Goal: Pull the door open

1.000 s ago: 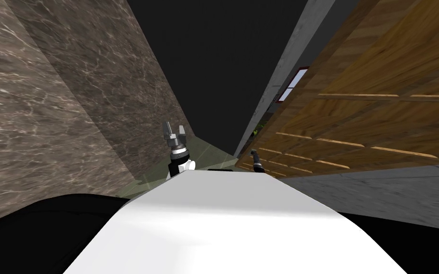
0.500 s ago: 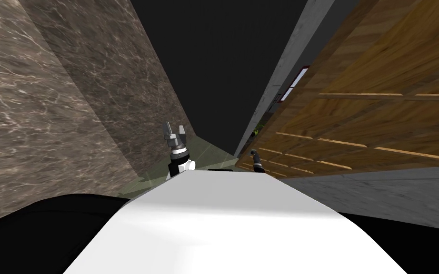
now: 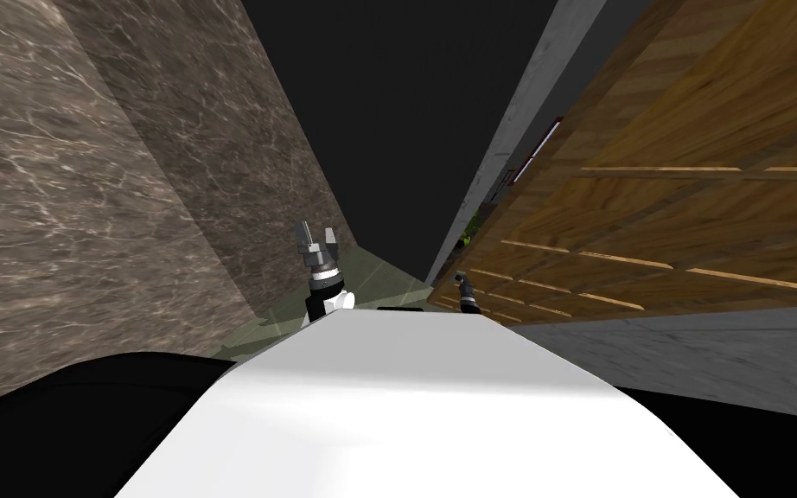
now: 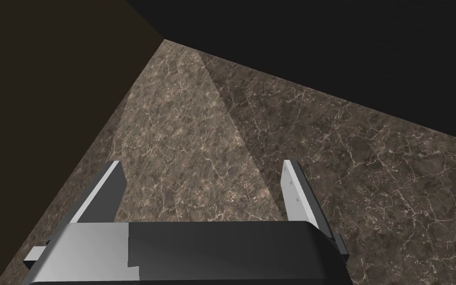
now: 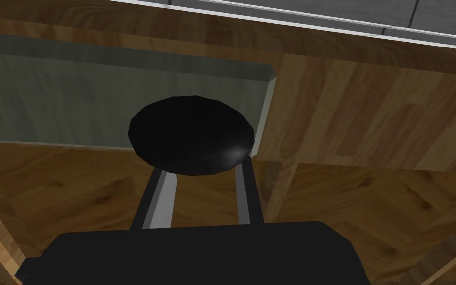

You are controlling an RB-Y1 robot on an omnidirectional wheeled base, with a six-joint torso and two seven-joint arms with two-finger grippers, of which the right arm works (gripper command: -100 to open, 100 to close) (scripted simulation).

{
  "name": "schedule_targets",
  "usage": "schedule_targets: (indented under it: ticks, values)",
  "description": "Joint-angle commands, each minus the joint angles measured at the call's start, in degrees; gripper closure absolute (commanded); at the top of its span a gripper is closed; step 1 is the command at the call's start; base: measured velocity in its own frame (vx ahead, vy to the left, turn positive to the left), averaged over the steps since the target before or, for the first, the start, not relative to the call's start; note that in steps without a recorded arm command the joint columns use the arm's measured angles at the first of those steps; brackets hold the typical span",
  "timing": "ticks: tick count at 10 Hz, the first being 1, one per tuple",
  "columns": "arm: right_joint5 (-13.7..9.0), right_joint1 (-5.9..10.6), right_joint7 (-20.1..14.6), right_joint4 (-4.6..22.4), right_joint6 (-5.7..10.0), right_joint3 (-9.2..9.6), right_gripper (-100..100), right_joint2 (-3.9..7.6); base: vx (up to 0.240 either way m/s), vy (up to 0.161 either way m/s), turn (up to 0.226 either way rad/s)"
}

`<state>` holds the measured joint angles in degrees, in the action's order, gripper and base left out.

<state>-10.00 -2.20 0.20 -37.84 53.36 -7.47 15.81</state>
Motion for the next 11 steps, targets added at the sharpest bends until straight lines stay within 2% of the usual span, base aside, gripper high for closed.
schedule_targets:
  ticks: [1, 4, 5, 10, 11]
  values:
    - [-0.89, 0.01, -2.86, -0.81, 0.28, 0.87, 100, -0.16, -0.024, -0.009, 0.036]
    - [-2.71, -0.31, -7.35, -1.30, 0.16, 1.88, 100, 0.02, -0.033, -0.014, 0.045]
    - [-3.17, -0.51, -8.22, -0.73, -0.40, 1.56, -100, 0.22, -0.035, -0.022, 0.030]
    - [-6.26, 0.04, -15.67, -0.96, -0.67, 2.57, -100, -0.64, -0.054, -0.009, 0.040]
    - [-6.26, 0.04, -16.26, -0.96, -0.67, 2.57, -100, -0.64, -0.040, -0.008, 0.025]
